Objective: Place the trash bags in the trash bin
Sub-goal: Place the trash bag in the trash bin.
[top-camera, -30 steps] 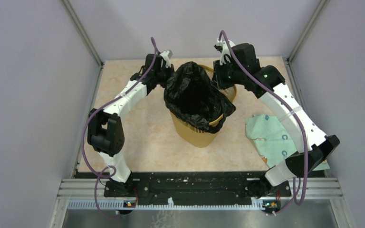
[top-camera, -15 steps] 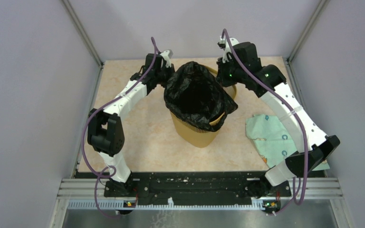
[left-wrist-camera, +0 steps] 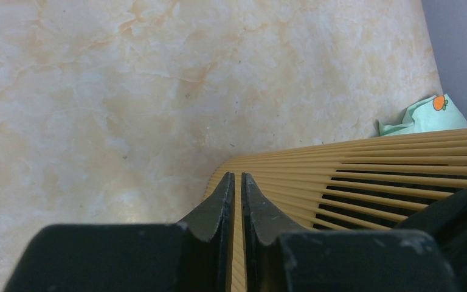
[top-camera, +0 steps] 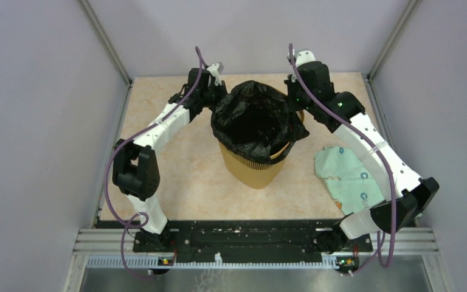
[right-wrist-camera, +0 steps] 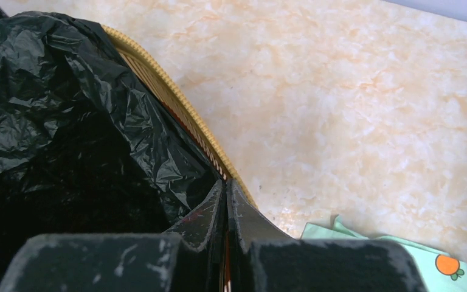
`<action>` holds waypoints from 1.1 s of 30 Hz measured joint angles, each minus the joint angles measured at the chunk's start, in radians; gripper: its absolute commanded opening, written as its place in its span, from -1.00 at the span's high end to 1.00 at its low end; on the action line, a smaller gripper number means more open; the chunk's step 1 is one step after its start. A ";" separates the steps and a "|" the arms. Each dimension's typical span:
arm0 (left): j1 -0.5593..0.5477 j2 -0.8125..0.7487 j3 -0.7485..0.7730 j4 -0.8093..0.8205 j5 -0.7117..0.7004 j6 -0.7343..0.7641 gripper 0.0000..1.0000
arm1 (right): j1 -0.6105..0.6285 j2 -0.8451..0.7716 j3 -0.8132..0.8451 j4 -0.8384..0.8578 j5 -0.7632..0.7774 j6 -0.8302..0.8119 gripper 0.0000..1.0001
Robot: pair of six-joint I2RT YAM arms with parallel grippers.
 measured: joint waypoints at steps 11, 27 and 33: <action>-0.018 0.000 0.000 0.007 0.000 -0.012 0.74 | -0.005 -0.058 -0.066 0.095 0.076 -0.025 1.00; -0.018 0.000 0.000 0.008 -0.001 -0.012 0.73 | -0.040 -0.062 -0.087 0.103 0.113 -0.046 1.00; -0.018 0.000 0.000 0.008 0.000 -0.012 0.73 | -0.085 -0.063 -0.099 0.106 0.065 -0.039 1.00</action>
